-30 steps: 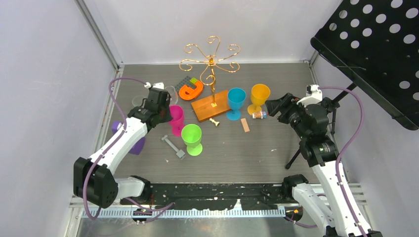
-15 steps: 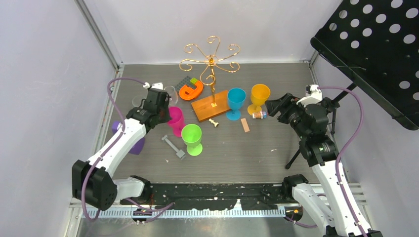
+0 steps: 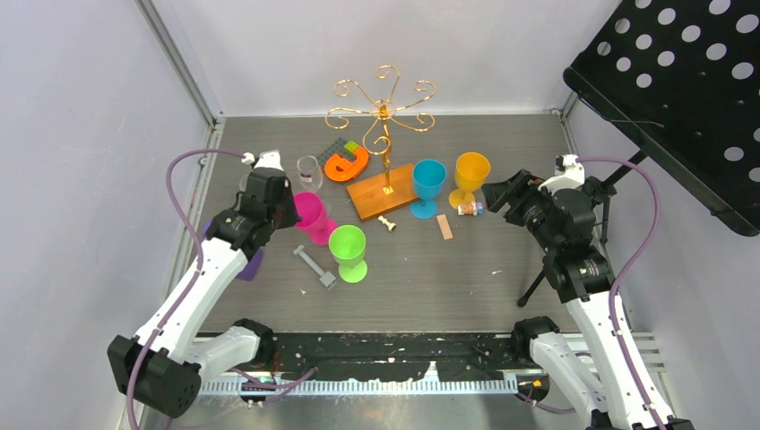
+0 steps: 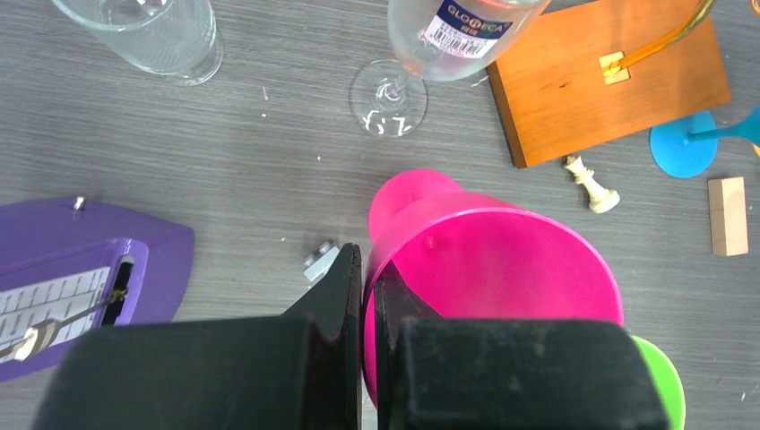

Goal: Place the wine glass upside down on the wine glass rack
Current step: Pick up the wine glass at the center of the board.

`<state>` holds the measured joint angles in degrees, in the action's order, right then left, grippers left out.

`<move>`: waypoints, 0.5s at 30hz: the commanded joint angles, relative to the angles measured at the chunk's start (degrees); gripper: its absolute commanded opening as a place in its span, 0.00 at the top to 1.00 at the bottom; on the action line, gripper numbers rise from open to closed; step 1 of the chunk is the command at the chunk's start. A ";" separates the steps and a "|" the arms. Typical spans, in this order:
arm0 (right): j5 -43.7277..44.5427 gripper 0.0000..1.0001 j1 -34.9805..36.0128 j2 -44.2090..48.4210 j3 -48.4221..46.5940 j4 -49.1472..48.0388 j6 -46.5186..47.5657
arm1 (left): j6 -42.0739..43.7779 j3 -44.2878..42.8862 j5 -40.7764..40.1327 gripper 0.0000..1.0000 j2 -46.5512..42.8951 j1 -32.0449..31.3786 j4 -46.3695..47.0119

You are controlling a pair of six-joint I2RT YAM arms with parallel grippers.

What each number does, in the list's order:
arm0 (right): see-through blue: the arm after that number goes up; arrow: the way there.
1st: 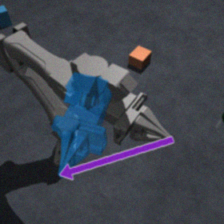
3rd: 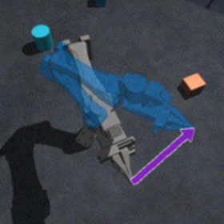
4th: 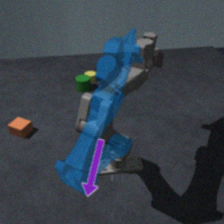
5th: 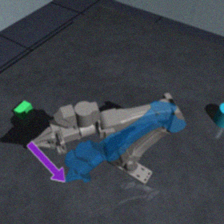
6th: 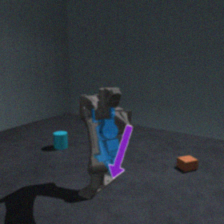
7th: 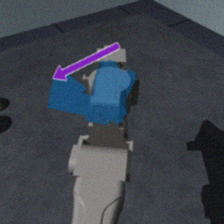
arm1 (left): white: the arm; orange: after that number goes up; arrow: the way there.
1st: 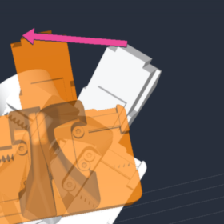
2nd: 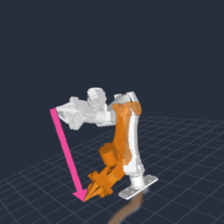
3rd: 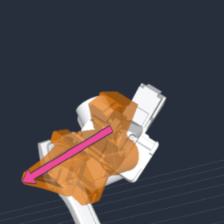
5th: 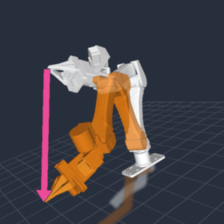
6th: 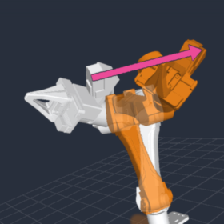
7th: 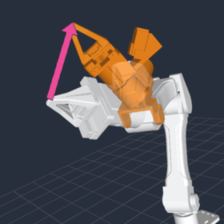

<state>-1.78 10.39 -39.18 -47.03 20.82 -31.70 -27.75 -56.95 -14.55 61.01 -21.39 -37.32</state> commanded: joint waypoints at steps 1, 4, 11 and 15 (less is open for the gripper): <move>1.16 0.26 -0.07 -0.18 -2.69 -1.22 0.57 | 2.53 -0.71 -0.08 1.00 -3.62 -0.32 -2.23; 1.27 0.26 -0.11 -0.41 -2.72 -1.24 0.57 | 3.59 -0.10 -0.83 1.00 -5.62 -0.32 -3.51; 1.52 0.26 -0.10 0.54 -3.04 -1.24 1.14 | 5.16 -2.20 -1.88 1.00 -11.07 -0.32 -8.60; 1.52 0.26 -0.17 0.68 -3.96 -0.85 2.91 | 5.51 -2.78 -1.93 1.00 -16.13 -0.32 -11.31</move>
<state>-1.30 10.39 -39.57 -47.48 21.17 -31.11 -23.51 -56.97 -15.29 49.76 -21.43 -45.71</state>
